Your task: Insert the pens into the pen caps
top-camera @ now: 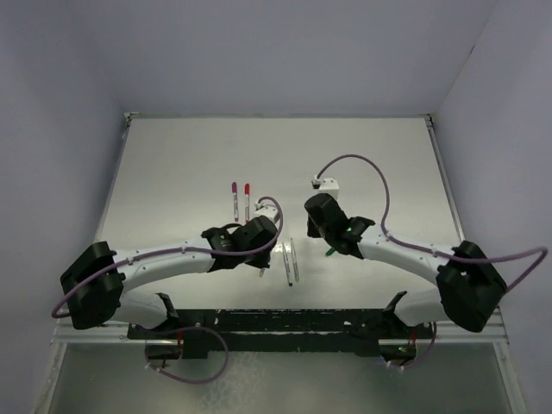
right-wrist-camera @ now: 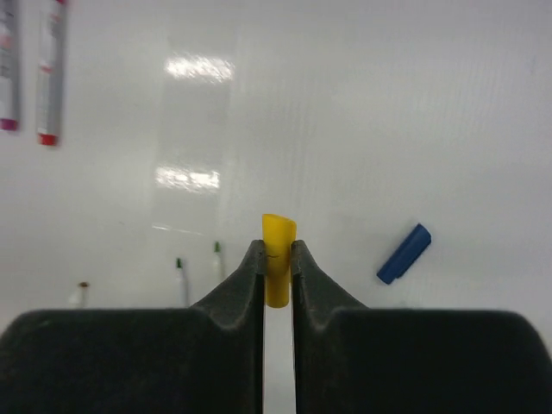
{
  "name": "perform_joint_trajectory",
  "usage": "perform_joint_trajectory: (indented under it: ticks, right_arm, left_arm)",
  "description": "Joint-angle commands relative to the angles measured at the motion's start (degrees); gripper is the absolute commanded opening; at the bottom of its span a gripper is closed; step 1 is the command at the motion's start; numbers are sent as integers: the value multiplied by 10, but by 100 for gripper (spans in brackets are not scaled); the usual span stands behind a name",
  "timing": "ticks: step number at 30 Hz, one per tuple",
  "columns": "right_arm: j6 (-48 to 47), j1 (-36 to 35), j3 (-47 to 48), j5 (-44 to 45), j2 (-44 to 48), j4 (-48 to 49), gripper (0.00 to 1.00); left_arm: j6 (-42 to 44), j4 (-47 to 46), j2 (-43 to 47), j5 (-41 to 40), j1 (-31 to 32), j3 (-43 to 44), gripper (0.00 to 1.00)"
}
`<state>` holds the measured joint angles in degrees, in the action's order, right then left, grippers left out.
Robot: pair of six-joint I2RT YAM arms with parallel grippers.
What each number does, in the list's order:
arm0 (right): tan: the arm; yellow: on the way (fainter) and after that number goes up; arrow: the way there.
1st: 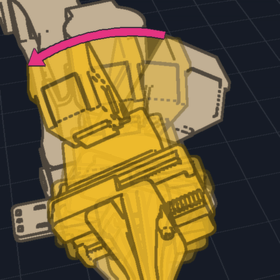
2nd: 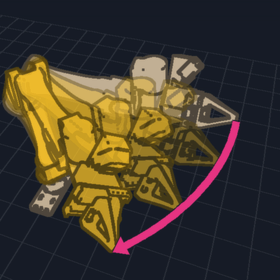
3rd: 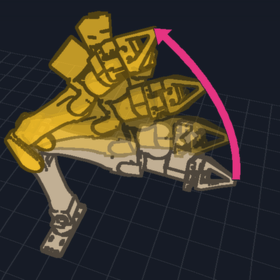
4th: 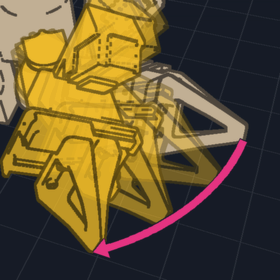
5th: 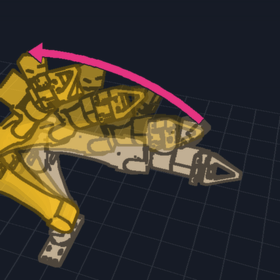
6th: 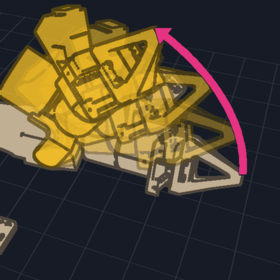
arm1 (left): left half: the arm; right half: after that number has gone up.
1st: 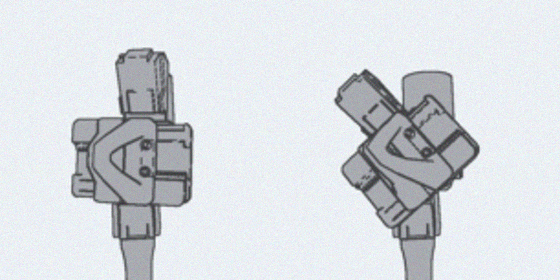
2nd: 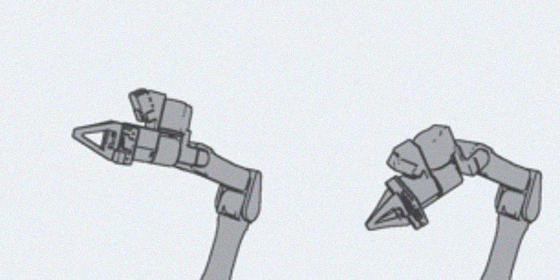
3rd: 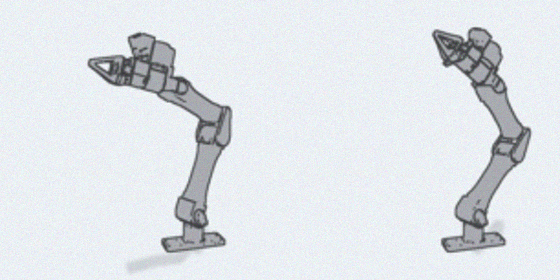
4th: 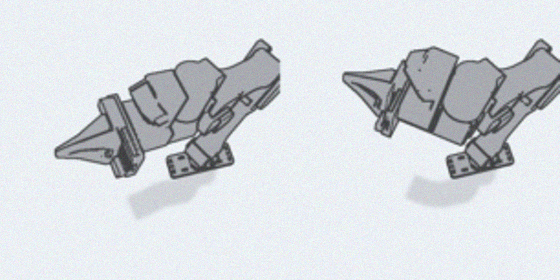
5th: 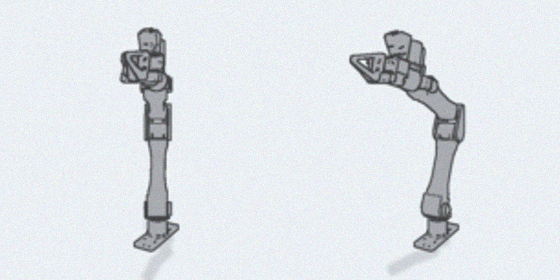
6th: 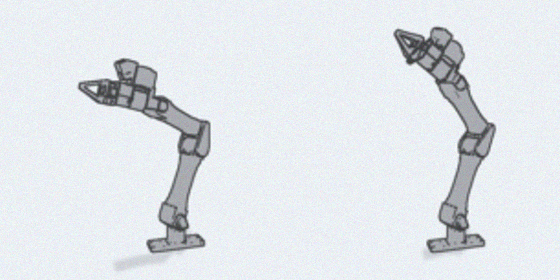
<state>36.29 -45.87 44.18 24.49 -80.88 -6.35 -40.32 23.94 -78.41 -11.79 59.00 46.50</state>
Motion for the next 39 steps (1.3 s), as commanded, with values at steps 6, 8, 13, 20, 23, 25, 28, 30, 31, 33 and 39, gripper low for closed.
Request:
perform_joint_trajectory:
  ticks: [6, 8, 13, 20, 23, 25, 28, 30, 31, 33, 39]
  right_arm:
    - [-96, 6, -65, -52, 164, 252, 0]
    - [-101, 8, -81, -61, 184, 295, 0]
    - [-105, 11, -101, -85, 208, 375, 8]
    - [-94, 11, -120, -106, 217, 448, 0]
    - [-95, 11, -124, -108, 223, 459, 0]
    - [-94, 11, -130, -107, 227, 466, 0]
    - [-93, 11, -138, -100, 232, 477, 0]
    - [-93, 11, -142, -92, 236, 485, 0]
    - [-93, 11, -143, -89, 237, 486, 0]
    - [-93, 11, -143, -89, 239, 486, 0]
    - [-84, 11, -148, -92, 234, 492, 0]
  left_arm:
    - [38, -225, 74, -17, 1, -35, 0]
    - [47, -284, 83, -12, 1, -46, 0]
    - [65, -354, 83, 3, 1, -54, 0]
    - [54, -387, 78, 20, 1, -60, 0]
    - [50, -392, 79, 21, 1, -63, 0]
    - [49, -394, 79, 21, 1, -63, 0]
    - [50, -395, 78, 22, 1, -62, 0]
    - [50, -396, 78, 22, 1, -61, 0]
    - [50, -396, 78, 22, 1, -61, 0]
    - [49, -397, 79, 21, 1, -62, 0]
    - [47, -408, 79, 16, 1, -63, 0]
